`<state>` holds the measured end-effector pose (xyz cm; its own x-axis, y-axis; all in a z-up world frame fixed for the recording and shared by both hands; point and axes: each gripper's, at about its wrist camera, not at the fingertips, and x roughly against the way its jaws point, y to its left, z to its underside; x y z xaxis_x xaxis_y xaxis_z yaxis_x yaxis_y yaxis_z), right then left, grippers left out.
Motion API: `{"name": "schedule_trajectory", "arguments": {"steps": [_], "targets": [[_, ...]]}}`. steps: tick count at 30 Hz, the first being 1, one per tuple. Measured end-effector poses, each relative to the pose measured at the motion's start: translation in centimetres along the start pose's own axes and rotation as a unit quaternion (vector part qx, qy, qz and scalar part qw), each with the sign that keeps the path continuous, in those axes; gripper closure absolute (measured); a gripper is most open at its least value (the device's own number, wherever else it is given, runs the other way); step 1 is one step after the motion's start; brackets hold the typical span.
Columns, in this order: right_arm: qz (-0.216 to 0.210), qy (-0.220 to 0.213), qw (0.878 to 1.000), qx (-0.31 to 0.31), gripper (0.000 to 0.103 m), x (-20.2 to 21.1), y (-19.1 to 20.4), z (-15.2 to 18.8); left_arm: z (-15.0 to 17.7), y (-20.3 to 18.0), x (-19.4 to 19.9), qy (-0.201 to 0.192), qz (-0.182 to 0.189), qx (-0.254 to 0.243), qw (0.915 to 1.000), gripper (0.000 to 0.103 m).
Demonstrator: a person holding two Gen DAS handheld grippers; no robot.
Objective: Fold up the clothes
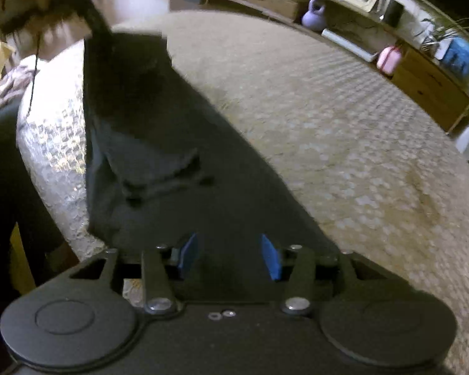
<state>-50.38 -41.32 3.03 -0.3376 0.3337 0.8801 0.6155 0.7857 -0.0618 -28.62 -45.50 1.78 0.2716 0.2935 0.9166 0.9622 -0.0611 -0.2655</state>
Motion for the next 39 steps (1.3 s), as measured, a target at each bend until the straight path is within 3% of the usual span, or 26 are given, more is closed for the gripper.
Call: {"name": "schedule_trajectory", "arguments": {"steps": [5,10,15,19,30,34,39], "targets": [[-0.008,0.008,1.0,-0.009,0.0,-1.6,-0.5,0.6,0.2,-0.1,0.6,0.002,0.014,0.017,0.9998,0.094],[0.017,-0.002,1.0,-0.01,0.0,1.4,-1.6,2.2,-0.9,-4.4,2.6,-0.015,0.044,-0.01,0.9989,0.094],[0.048,0.024,0.998,-0.037,0.0,2.9,-3.1,6.1,-2.0,-9.6,3.7,-0.035,0.049,-0.028,0.9978,0.094],[0.04,0.007,0.997,-0.061,0.0,3.9,-3.4,8.0,-3.2,-14.6,2.8,-0.04,0.08,-0.039,0.9952,0.094],[0.016,-0.028,0.995,-0.097,0.0,3.3,-4.5,9.5,-3.1,-29.8,-8.1,-0.009,0.158,-0.09,0.9834,0.094],[0.009,-0.048,0.992,-0.115,0.0,3.4,-4.8,10.2,-2.2,-33.4,-11.0,-0.013,0.144,-0.139,0.9797,0.094],[0.011,-0.063,0.991,-0.12,0.0,3.5,-4.7,10.8,-2.0,-34.5,-13.6,-0.015,0.141,-0.161,0.9768,0.094]]}}
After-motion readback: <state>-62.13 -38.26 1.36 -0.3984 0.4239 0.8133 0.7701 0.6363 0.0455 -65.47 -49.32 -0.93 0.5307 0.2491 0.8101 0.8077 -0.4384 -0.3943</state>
